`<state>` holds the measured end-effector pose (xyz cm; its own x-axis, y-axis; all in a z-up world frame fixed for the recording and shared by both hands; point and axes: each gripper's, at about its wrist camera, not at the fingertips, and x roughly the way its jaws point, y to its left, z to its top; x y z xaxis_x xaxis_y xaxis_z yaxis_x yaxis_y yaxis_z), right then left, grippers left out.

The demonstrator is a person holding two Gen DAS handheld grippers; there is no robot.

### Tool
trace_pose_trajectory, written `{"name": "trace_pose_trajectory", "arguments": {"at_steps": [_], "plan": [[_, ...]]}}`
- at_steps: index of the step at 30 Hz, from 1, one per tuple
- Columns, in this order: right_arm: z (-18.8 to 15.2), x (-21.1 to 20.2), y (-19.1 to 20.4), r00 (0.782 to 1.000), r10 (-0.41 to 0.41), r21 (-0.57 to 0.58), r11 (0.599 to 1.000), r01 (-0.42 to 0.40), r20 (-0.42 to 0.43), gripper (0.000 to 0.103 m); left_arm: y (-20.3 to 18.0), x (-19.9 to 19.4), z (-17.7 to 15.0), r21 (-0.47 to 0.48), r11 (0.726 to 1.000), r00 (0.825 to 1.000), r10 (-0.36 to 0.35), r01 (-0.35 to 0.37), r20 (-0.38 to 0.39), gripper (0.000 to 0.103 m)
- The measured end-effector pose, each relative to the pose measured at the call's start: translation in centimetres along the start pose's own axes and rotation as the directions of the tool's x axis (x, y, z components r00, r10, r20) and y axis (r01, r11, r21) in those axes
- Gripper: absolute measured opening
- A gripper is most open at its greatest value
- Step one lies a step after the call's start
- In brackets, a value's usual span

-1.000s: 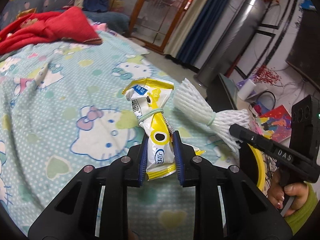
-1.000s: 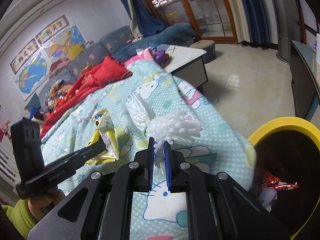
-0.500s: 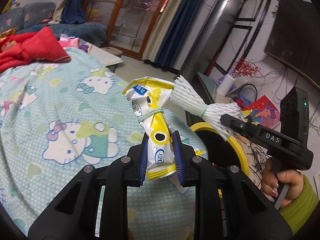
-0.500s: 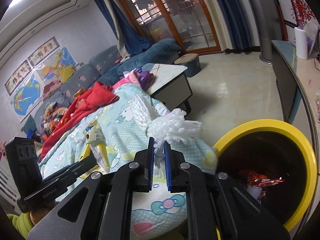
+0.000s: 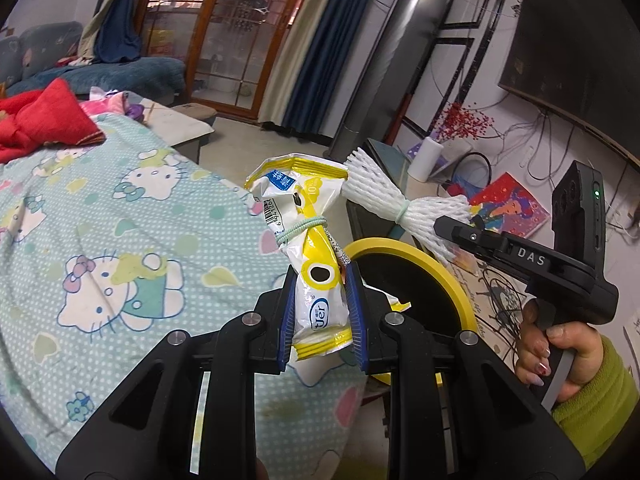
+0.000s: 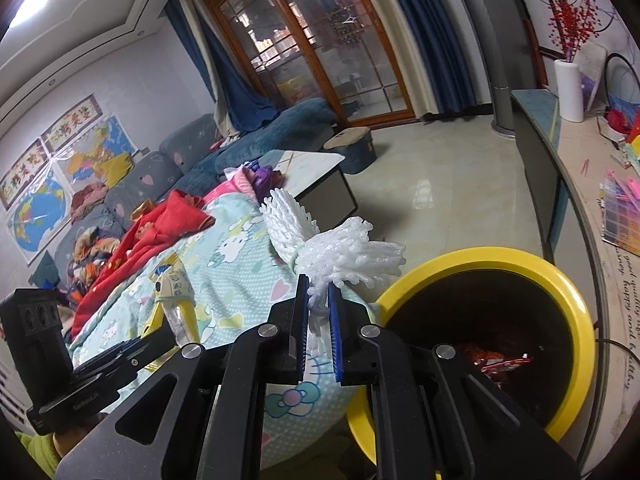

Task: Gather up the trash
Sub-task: 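Carry the yellow wrapper and white foam net over the yellow bin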

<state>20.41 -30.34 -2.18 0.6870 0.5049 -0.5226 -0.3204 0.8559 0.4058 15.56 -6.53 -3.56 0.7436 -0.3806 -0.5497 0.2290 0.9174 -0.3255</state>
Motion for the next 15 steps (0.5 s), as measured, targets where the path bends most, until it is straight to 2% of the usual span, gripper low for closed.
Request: {"name": "trace_pose_trajectory", "arguments": {"at_steps": [15], "plan": [[-0.6,-2.8,-3.1,0.996,-0.079,0.058,0.995,0.077,0.044,0.010,-3.7,1.0,-0.3,0.089,0.994,0.998,-0.062,0.064,-0.029,0.017]]}}
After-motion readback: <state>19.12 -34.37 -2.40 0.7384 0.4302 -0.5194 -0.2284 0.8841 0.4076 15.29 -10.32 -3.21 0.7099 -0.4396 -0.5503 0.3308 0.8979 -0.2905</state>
